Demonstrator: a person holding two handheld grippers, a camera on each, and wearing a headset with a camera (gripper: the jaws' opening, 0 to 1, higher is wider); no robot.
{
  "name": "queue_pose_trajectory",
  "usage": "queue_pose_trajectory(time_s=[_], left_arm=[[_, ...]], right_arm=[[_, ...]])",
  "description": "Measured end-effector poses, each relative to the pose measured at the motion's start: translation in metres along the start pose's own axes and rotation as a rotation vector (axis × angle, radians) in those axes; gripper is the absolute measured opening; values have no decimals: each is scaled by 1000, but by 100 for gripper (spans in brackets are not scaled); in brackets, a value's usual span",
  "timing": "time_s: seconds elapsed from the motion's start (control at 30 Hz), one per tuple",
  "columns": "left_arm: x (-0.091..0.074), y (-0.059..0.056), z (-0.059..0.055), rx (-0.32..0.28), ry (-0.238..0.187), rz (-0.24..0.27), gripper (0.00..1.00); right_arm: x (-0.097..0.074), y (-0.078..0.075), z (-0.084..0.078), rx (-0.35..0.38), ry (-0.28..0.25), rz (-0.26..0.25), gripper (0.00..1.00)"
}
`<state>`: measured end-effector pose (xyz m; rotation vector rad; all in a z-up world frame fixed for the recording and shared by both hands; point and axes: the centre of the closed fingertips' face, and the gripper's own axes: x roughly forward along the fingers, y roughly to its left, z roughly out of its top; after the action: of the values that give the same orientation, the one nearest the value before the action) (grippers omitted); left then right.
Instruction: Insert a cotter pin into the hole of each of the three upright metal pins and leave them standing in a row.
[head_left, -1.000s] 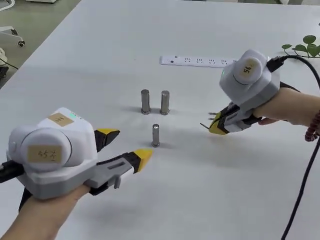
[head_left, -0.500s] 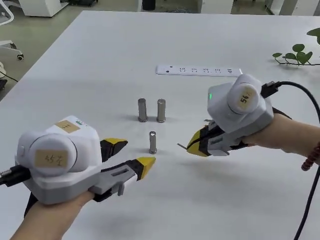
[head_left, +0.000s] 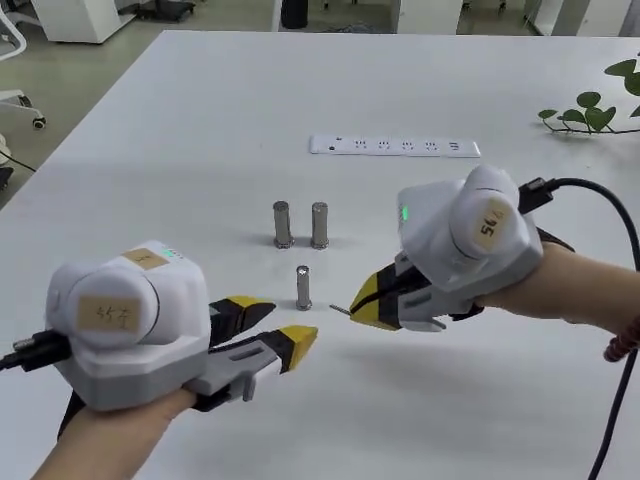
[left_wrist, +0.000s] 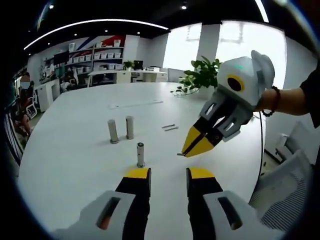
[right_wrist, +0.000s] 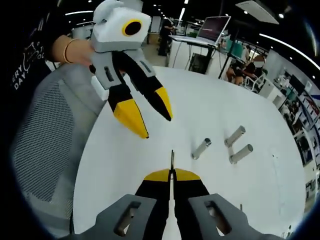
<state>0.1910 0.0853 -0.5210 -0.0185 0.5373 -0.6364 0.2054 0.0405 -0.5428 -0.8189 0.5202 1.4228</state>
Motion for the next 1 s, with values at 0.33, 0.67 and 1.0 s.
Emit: queue_pose_trajectory(time_s=[0.33,0.67,1.0], left_arm=[[4,-12,-1,-45,6,-47,16],[6,-24,1,-115,-8,-108,8],[5,-28,2,-158,-18,-124,4]], right_arm=[[1,12,8,-76,-30,19,0],[-1,20,17,-130,-55,26,0],[-3,25,23,-172,-65,29,0]])
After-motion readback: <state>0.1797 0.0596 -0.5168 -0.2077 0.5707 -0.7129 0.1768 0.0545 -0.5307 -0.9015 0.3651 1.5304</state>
